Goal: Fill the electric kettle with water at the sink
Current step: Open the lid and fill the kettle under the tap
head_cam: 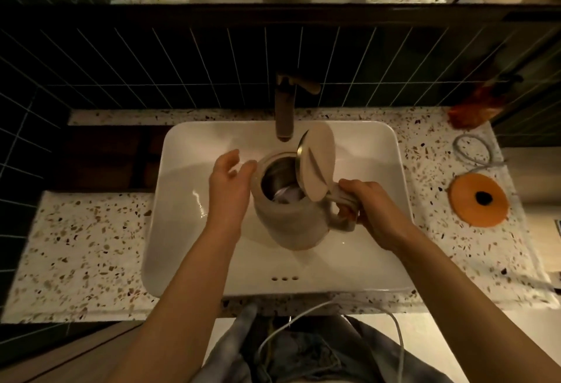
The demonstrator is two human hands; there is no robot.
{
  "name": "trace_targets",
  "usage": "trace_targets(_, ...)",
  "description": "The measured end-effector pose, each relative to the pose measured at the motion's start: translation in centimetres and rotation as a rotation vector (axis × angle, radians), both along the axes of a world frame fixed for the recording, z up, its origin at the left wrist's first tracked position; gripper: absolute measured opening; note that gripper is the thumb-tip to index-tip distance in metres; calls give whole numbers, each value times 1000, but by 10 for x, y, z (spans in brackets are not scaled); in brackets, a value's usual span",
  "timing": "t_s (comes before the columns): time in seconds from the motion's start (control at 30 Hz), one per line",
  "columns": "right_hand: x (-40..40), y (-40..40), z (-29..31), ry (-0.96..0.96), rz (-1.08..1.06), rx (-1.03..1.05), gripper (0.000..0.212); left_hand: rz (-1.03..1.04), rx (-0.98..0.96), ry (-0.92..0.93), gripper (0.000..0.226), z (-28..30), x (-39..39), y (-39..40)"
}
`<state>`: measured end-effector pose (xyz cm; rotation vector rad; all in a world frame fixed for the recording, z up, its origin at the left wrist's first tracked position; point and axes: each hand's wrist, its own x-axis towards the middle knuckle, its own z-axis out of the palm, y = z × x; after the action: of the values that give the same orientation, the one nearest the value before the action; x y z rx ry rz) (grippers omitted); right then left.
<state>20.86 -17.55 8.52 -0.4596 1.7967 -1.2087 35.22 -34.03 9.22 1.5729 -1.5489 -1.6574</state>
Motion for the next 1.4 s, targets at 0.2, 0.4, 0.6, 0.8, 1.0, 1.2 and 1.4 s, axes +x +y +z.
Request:
trace_targets(0.2,-7,2,-10,-86,-41,51,45,-71,415,175,34,-35,-2,2)
trace_targets(0.4,-22,-13,-16,-215,-75,138,41,-104,435,130,27,-35,-30,-7)
trace_targets(0.6,-45,-40,-23,-320,-122,187,41,-78,511,101,20,-44,-57,-26)
trace_targets(0.8,-59,-58,-33,-300,-140,165,41,-65,480,131,15,-55,-74,-44)
trace_targets(1.0,-55,-65,-62,-139,-224,130,49,-13,346,175,15,-70,-76,-52)
trace_targets(1.2,-52,-66,-85,-110,-269,29,45,-34,258,134,18,-76,-74,-58)
trace_targets(1.4,-54,-66,-105,-103,-301,-50,39,-68,167,59,24,-86,-66,-57)
